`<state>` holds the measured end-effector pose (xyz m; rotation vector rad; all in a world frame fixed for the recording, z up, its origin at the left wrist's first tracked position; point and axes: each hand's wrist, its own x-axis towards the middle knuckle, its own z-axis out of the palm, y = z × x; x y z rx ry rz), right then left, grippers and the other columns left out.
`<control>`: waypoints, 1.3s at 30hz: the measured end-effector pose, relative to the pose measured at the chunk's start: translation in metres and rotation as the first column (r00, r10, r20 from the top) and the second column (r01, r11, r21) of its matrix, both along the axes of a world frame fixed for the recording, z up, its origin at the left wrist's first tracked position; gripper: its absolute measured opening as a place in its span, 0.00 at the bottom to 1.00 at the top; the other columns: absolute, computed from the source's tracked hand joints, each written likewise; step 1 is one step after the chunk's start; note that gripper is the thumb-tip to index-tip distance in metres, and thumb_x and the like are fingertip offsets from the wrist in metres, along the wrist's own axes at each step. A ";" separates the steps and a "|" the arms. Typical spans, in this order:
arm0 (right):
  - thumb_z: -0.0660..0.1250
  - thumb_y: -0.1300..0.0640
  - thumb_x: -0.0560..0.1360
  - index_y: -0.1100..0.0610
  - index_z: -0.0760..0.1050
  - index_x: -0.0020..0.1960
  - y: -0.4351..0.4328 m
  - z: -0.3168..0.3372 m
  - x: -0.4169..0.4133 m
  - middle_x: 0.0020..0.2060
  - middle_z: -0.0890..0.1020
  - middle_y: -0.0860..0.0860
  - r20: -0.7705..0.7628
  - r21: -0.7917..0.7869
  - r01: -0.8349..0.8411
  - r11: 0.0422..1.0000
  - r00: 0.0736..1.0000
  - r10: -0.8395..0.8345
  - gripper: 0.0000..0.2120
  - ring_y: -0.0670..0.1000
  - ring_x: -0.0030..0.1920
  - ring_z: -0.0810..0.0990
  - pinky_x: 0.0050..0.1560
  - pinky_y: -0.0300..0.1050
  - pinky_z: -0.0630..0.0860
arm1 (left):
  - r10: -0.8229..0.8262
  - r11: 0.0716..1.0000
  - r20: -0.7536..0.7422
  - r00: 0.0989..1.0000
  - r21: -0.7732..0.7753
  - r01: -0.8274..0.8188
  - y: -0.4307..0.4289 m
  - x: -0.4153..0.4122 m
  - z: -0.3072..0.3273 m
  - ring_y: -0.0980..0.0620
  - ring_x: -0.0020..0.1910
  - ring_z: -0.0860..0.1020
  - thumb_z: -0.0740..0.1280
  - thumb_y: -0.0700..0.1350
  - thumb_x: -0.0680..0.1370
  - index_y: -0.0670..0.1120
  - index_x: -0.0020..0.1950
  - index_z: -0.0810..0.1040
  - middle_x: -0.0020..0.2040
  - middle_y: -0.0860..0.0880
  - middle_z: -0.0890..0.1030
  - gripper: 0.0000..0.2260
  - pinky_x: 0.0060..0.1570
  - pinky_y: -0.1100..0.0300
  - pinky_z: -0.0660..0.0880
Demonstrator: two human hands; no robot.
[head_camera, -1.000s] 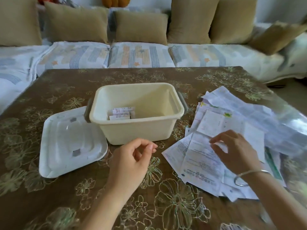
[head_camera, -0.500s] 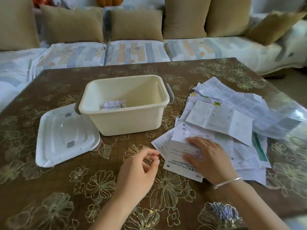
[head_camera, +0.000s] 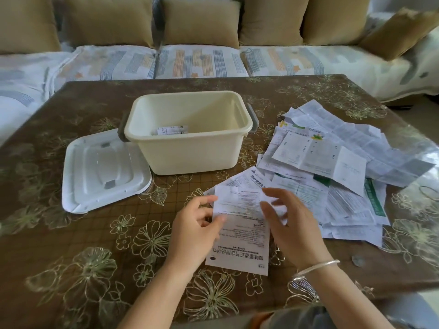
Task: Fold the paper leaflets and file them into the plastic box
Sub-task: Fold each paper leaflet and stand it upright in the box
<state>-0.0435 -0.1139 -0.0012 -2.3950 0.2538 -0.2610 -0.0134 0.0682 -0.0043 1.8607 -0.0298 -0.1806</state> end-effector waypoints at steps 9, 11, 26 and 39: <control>0.71 0.53 0.66 0.59 0.81 0.49 0.020 0.027 0.012 0.35 0.85 0.51 -0.031 0.787 -0.018 0.616 0.997 0.070 0.14 0.47 0.33 0.79 0.33 0.35 0.74 | 0.056 0.989 0.301 0.952 -0.148 -0.012 0.033 -0.010 0.028 0.59 0.46 0.84 0.73 0.45 0.71 0.51 0.65 0.71 0.47 0.54 0.86 0.24 0.45 0.69 0.78; 0.72 0.60 0.68 0.59 0.80 0.42 0.027 0.030 0.010 0.32 0.84 0.47 0.132 0.719 -0.160 0.676 0.987 0.094 0.04 0.42 0.33 0.80 0.34 0.31 0.73 | 0.104 0.977 0.303 0.947 -0.208 -0.041 0.043 -0.012 0.029 0.58 0.47 0.84 0.72 0.50 0.70 0.51 0.64 0.72 0.47 0.55 0.86 0.24 0.46 0.68 0.78; 0.63 0.34 0.69 0.38 0.76 0.41 0.064 -0.020 -0.028 0.44 0.80 0.37 0.092 0.040 -0.178 0.983 0.980 0.174 0.10 0.39 0.42 0.79 0.42 0.39 0.76 | 0.045 0.887 0.523 0.851 0.370 -0.275 0.094 -0.041 -0.035 0.53 0.46 0.74 0.64 0.61 0.73 0.51 0.36 0.80 0.37 0.65 0.75 0.16 0.45 0.50 0.76; 0.73 0.48 0.69 0.47 0.72 0.61 0.077 -0.031 -0.017 0.43 0.75 0.38 0.137 -0.143 -0.100 0.985 0.983 0.120 0.22 0.43 0.48 0.72 0.50 0.42 0.70 | -0.016 0.735 0.529 0.849 0.582 -0.349 0.080 -0.041 -0.035 0.48 0.60 0.72 0.75 0.49 0.70 0.48 0.68 0.73 0.60 0.49 0.76 0.28 0.62 0.53 0.68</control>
